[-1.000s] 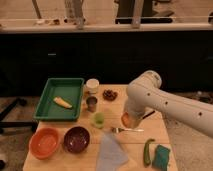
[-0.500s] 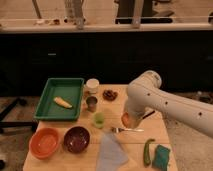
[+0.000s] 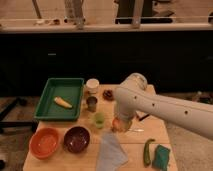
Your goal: Place apple in purple bowl
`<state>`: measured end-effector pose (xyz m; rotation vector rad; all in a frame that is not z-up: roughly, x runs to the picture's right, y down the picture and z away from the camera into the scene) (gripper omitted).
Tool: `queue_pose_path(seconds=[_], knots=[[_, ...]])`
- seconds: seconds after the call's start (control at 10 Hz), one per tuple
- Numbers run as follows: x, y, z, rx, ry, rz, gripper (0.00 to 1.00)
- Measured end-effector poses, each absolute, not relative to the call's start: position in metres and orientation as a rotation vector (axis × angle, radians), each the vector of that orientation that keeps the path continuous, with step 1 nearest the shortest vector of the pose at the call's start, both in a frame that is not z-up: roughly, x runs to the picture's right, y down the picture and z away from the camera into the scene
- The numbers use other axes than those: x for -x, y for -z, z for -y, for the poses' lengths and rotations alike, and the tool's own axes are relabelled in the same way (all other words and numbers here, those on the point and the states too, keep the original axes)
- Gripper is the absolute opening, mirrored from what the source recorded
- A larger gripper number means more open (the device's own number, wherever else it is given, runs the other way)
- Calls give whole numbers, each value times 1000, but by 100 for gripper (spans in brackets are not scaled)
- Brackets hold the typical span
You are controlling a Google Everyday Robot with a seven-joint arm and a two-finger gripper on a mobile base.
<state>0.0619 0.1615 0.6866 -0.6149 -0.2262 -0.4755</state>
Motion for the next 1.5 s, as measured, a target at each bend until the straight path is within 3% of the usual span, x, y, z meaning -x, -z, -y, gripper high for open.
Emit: queue_pose_path(seconds=[1.5], knots=[[60, -668, -207, 677, 621, 519, 0]])
